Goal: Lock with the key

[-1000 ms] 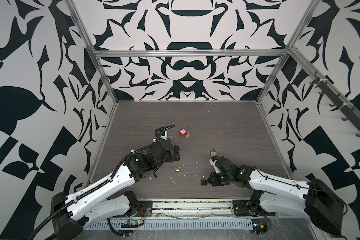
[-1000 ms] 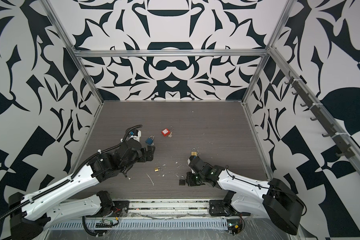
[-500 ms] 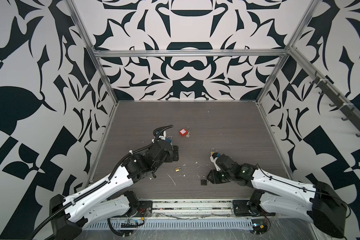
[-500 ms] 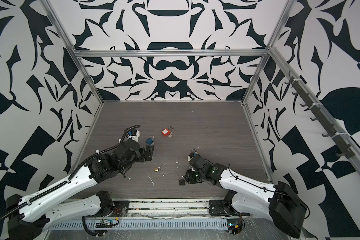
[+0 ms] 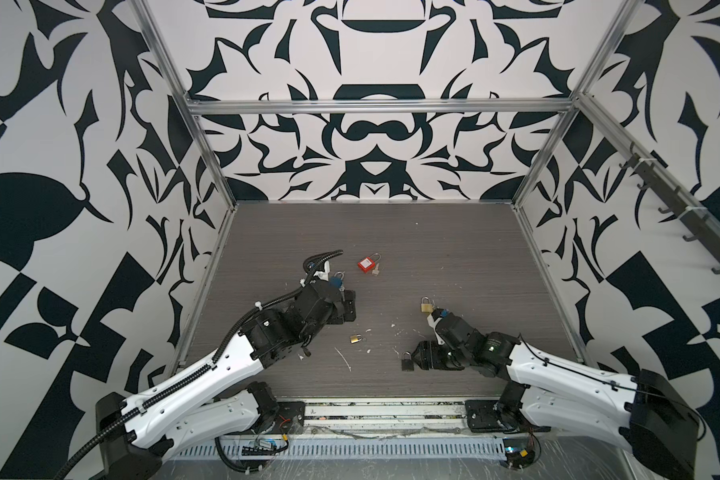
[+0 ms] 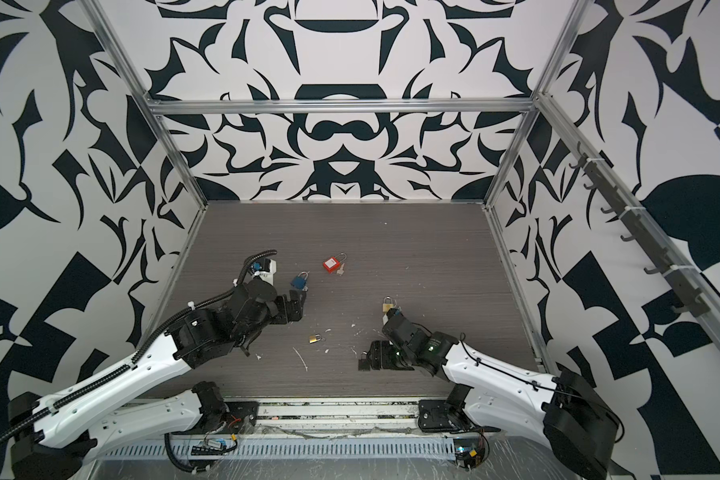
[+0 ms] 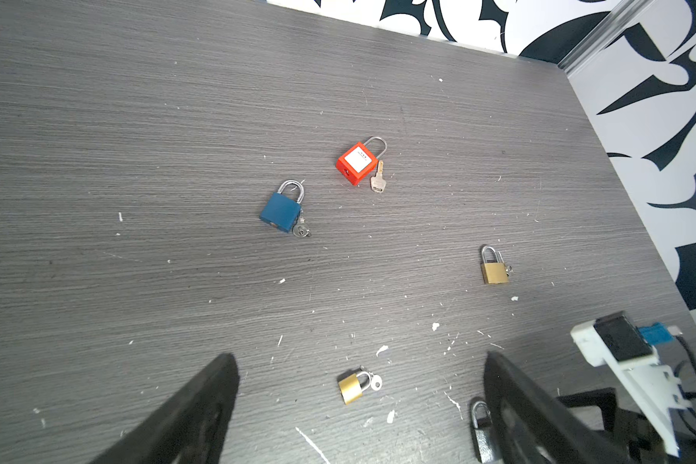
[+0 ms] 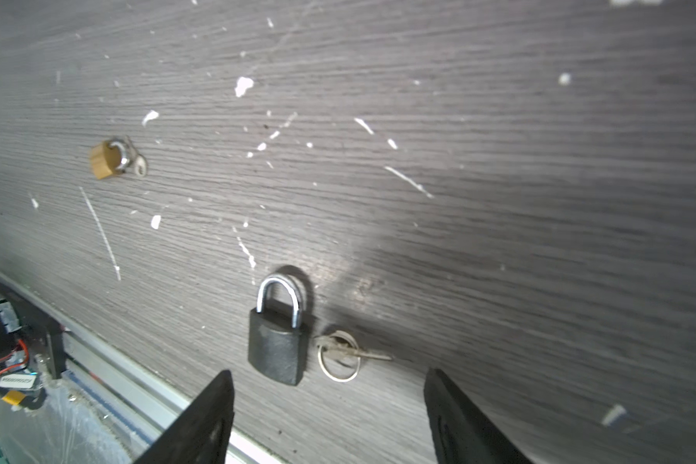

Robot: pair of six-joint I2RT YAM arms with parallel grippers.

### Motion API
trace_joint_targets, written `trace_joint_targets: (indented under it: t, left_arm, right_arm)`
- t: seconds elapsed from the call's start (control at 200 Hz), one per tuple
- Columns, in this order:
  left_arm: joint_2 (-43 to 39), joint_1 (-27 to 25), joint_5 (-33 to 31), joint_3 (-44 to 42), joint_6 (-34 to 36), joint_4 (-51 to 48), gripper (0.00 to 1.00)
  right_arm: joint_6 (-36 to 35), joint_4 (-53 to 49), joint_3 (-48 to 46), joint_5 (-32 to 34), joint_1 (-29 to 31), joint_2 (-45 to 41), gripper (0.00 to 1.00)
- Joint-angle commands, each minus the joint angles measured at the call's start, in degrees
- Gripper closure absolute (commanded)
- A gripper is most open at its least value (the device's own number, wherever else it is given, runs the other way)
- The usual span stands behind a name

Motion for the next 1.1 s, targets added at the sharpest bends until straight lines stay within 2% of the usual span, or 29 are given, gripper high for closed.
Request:
trace_joint_targets:
  t: [0.0,0.38,1.095]
  left_arm:
    - [0.1,0.2,-1.0,0.5,0.5,-1.6,0.03]
    - [0.5,0.2,-1.0,0.5,0.4,-1.5,0.03]
    - [0.7,0.2,-1.6,1.1,1.0,-2.3,0.03]
  right_arm:
    - [3.5,3.7,-1.5,0.4,-0.1,0.1,0.22]
    - [6.7,10.1,-2.7,-2.7,0.0,4.4,0.22]
    - [5.4,14.2,0.5,-4.2,0.0,10.9,0.21]
